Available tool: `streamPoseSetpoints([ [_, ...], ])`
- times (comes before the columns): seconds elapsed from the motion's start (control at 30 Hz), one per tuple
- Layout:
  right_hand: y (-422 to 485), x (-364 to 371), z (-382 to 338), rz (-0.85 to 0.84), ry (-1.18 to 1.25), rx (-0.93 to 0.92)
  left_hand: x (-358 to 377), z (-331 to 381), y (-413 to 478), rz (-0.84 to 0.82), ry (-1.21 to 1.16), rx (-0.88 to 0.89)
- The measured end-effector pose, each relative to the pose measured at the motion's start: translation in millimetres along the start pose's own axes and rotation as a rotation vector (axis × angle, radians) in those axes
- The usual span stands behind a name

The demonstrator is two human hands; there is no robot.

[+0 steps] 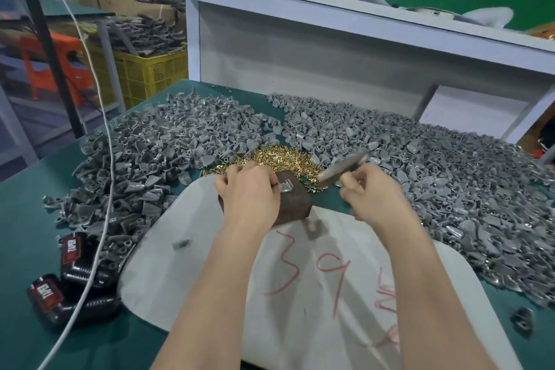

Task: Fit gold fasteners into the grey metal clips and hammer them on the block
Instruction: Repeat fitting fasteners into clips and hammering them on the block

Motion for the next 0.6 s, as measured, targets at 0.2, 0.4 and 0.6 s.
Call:
streamPoseSetpoints([
  [0.2,-21.3,-17.2,-45.9,0.213,-0.070,-0.254,0.4,-0.2,0.1,0.002,0.010,-0.006],
  [0.4,-42.8,-15.9,-73.6,0.286,0.067,-0.463,-0.3,-0.6,0.8,0.030,0.011,0.000],
  [0.6,-33.5,11.4,-67.9,0.010,-0.258,-0.370,-2.0,1.2,2.2,0.034,0.044,0.002],
])
Point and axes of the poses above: each hand's wrist, its own y-axis towards the middle knuckle, its own x-axis out of the palm, z = x × y, the point moved 8 cm from there along y, towards the middle knuckle, and after that the axes turned 1 degree about y, right-handed, at the moved point
